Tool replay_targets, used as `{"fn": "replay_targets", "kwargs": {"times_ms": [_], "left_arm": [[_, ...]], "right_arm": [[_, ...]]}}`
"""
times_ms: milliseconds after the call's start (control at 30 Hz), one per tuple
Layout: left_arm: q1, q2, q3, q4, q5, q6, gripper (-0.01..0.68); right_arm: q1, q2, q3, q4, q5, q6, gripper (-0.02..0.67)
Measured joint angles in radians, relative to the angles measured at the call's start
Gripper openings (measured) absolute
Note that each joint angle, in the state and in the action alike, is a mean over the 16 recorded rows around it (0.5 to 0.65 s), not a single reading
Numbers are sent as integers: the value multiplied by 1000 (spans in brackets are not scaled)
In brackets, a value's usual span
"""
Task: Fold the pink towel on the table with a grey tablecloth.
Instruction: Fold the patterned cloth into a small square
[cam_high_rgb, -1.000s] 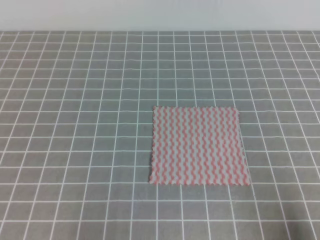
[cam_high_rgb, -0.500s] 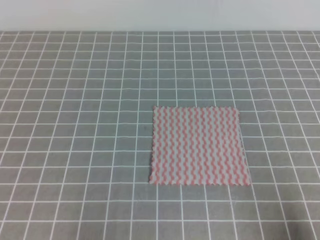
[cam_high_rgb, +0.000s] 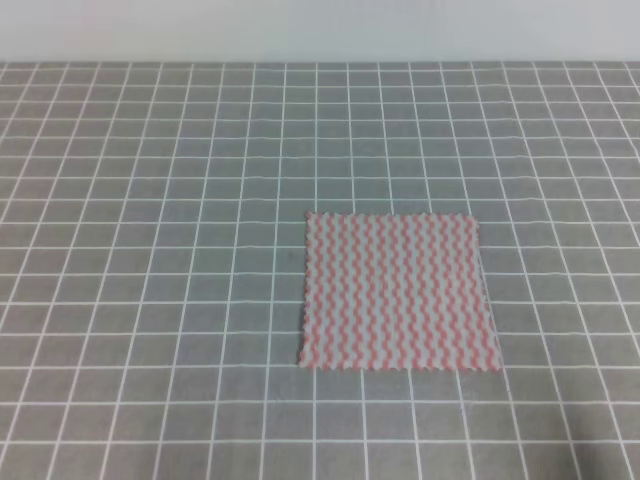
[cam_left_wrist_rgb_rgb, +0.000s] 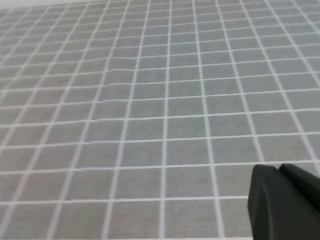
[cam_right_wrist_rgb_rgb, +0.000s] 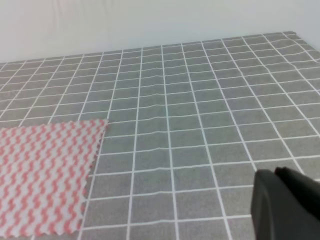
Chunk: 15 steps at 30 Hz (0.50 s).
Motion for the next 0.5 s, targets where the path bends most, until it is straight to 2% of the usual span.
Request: {"fn": "replay_targets", "kwargs": {"times_ms": [133, 500], "left_arm": [[0, 0, 1, -69, -93, -63, -2], [0, -5, 4, -503, -421, -376, -2]], "right_arm": [[0, -2, 2, 119, -2, 6, -16], [0, -8, 5, 802, -38, 25, -16]]}}
